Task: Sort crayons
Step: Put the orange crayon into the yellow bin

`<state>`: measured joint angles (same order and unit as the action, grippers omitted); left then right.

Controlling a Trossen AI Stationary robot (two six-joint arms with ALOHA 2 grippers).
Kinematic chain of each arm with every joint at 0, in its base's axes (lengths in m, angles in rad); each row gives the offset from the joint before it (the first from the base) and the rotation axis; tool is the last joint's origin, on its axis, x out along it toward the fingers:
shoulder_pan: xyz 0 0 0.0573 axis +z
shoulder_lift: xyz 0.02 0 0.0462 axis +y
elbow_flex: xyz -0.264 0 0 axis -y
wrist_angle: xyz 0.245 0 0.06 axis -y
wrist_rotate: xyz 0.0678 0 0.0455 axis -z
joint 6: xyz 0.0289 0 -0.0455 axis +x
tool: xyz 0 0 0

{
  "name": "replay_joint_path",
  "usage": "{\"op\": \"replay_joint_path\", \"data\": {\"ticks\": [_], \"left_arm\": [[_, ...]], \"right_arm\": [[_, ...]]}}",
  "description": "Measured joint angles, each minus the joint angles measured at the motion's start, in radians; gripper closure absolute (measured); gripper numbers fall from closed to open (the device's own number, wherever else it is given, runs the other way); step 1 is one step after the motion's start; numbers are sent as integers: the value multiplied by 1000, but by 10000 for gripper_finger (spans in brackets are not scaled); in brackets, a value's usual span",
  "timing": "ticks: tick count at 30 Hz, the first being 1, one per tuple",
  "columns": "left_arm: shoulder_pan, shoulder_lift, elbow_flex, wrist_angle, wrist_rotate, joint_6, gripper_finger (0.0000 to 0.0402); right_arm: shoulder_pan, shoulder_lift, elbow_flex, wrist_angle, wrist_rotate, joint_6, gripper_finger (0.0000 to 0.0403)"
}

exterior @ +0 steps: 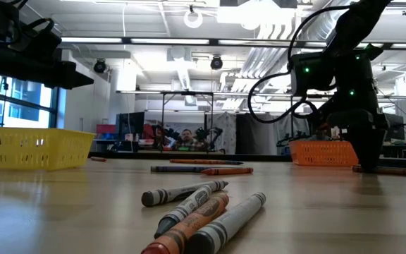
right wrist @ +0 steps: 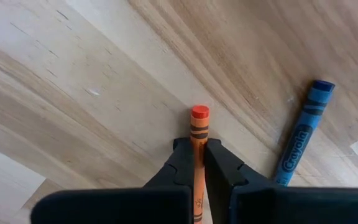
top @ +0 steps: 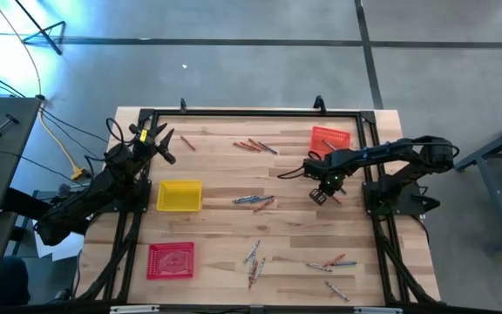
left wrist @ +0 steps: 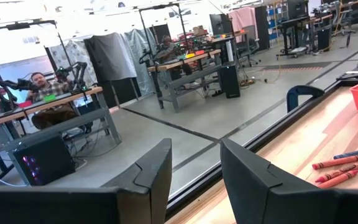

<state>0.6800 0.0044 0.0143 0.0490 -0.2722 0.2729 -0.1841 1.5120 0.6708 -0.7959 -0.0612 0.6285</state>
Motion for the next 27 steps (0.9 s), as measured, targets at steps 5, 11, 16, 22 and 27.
{"op": "replay_joint_path", "data": {"ticks": [5,11,16,22,27], "left_arm": [[0,0,0,1,17,-82,275],[0,0,0,3,13,-167,275],[0,2,0,-2,-8,-485,275],[0,6,0,-1,117,-566,275],[0,13,0,92,283,-717,275]], "right_arm": [[0,0,0,0,0,7,400],[0,0,0,0,-1,28,401],[0,0,0,1,-2,29,396],[0,0,0,1,-2,29,397],[1,3,16,-3,20,21,396]]}}
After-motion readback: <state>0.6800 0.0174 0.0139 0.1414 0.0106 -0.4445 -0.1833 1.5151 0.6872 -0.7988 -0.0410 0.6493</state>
